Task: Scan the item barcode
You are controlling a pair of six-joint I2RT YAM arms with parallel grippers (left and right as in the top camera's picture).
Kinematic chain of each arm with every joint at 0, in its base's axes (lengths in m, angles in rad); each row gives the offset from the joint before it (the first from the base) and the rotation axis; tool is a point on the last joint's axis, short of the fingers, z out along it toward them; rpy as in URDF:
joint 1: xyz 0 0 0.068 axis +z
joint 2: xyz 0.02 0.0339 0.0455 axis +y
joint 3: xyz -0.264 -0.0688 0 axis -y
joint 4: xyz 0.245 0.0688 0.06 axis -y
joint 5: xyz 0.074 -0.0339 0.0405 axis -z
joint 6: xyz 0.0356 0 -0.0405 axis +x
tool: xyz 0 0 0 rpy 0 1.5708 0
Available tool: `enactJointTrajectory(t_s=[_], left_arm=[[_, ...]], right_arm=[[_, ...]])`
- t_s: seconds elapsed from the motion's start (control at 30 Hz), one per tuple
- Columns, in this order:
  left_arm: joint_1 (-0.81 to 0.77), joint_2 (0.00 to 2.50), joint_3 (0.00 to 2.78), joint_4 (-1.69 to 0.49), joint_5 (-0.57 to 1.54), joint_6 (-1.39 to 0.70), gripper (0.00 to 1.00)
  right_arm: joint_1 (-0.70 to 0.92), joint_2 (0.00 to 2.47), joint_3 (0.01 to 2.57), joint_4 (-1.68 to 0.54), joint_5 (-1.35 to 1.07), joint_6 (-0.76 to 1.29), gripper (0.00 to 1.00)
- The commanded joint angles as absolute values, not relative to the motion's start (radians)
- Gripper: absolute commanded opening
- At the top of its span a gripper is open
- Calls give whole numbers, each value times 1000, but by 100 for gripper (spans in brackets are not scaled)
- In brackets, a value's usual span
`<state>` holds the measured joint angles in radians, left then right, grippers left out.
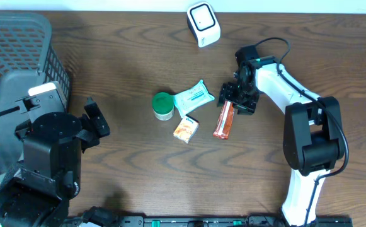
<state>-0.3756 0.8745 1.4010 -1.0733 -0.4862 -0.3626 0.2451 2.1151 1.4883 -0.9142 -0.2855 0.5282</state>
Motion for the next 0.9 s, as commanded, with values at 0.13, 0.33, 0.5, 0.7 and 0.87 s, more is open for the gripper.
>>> enactJointTrajectory(t_s=[0.13,0.33,0.5,0.7,0.87], left_arm=[[-371,874,1396,-1073,-509,-364,98],[-371,874,1396,-1073,-509,-364,98],[-371,874,1396,-1073,-509,-364,98],[-371,874,1396,-1073,-509,-364,98],[-371,874,1396,-1073,-509,-364,98]], right_arm=[[243,2178,1472,-877,-294,448,46],[243,2178,1472,-855,-294,413,29],[243,2175,1476,-858,-294,378,39],[244,2136,1588,-1036,-217,363,98],[294,2104,1715,-1226,2,480,90]])
